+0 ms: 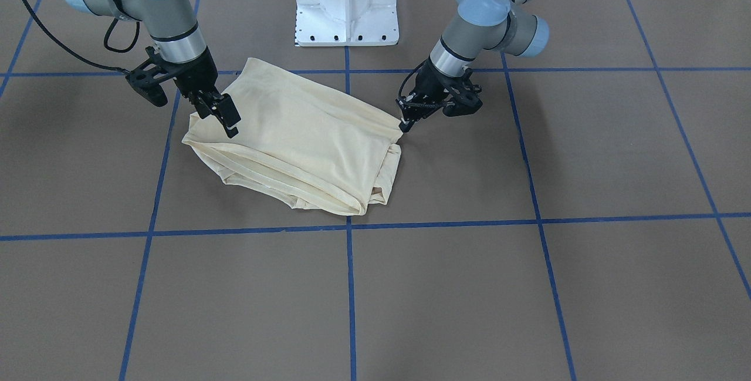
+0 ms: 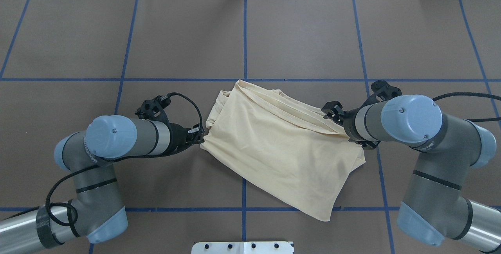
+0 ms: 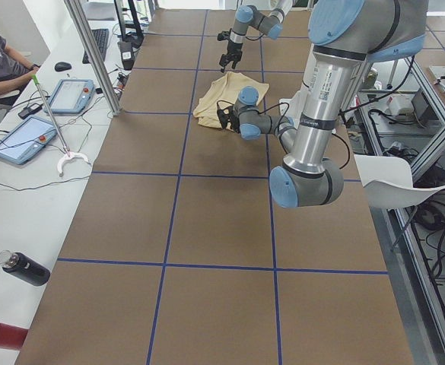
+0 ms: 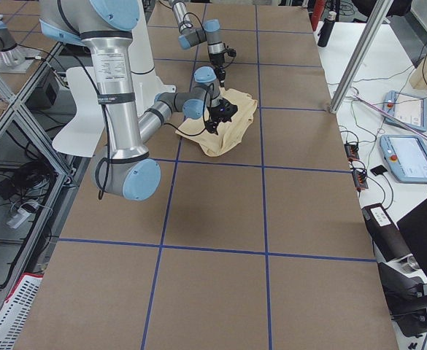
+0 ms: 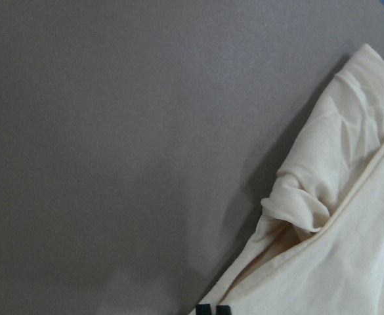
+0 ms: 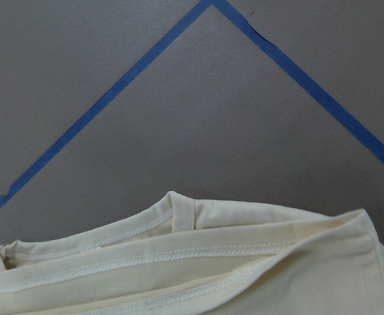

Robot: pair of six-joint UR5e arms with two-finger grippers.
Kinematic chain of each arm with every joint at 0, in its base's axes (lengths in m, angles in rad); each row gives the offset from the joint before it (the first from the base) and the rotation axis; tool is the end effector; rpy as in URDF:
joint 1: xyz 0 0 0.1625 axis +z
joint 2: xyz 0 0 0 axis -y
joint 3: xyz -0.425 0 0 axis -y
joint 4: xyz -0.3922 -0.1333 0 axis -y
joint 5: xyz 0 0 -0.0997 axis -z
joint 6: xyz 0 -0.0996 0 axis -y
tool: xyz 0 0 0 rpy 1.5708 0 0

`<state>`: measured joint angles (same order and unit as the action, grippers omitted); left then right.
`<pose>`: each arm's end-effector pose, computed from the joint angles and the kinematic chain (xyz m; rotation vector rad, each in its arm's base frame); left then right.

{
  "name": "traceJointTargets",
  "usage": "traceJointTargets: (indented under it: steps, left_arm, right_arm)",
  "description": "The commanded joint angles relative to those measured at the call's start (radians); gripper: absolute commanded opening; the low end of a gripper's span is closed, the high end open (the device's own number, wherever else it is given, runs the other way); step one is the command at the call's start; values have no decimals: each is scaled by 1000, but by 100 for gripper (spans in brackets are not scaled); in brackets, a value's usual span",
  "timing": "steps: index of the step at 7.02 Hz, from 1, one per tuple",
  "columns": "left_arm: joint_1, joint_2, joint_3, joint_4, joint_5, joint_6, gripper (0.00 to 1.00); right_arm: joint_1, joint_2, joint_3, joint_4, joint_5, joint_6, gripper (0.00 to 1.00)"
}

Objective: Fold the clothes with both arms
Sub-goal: 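Lift the shirt edge with the left gripper and fold it toward the right gripper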

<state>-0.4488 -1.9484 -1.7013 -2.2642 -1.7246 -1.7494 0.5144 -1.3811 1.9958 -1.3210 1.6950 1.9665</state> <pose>0.5138 -0.3785 0.3093 0.0282 1.2181 -0.4565 -0.4110 -0.3712 0.3420 -0.0668 -0.8941 0.7968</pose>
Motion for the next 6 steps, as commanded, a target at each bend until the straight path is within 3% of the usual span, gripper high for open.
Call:
traceJointTargets:
  steps: [1,2,4,5,6]
  left_arm:
    - [-141,-26,31,-3,-4,167,0]
    - [-204,-108,126,-8,-6,212,0]
    - [-293,-351,462,-65,-7,289,0]
    - [-316,-418,608,-177,-4,322,0]
    - [-320,-438,670,-230,0,324,0]
  right_arm:
    - [-1,1,-3,2,0,0,100]
    - [-2,1,-3,3,0,2,100]
    - [-1,48,-23,-7,0,3,100]
    - [-1,78,-46,-7,-2,5,100]
    - [-1,114,-75,-6,-3,14,100]
